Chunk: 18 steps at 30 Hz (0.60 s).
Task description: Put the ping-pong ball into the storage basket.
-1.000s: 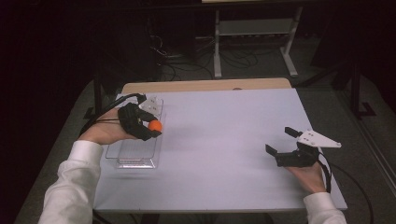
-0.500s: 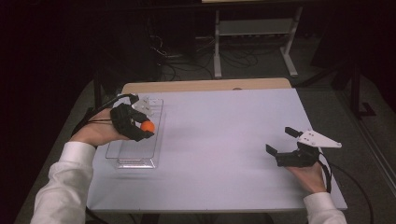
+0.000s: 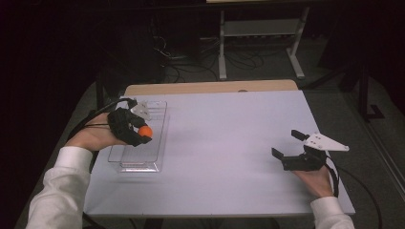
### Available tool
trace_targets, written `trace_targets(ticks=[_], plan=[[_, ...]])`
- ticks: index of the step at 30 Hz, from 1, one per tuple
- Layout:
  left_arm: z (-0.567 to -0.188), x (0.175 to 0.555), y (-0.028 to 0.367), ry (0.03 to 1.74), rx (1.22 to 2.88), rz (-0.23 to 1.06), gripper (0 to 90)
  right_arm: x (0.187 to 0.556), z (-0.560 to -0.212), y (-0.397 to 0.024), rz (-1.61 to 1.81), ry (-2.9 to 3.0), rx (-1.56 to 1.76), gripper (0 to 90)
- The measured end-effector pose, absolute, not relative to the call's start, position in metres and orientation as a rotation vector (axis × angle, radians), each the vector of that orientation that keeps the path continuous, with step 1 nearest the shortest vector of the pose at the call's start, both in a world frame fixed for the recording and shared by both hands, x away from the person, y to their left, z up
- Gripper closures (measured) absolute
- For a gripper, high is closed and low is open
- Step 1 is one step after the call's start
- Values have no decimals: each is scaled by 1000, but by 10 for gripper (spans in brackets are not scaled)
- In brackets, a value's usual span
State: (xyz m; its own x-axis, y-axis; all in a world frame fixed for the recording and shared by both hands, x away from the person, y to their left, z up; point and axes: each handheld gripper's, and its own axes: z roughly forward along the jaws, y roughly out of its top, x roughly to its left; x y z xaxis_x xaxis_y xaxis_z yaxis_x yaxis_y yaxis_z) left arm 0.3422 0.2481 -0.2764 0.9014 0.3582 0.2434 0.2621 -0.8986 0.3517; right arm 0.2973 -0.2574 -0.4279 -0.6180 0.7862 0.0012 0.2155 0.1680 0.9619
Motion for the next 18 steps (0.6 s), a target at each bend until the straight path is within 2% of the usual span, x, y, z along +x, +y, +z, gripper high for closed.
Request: trace_targets(ticks=[18], plan=[[-284, 349, 253, 477, 2788, 390, 509, 297, -428, -258, 1464, 1941, 945, 0]])
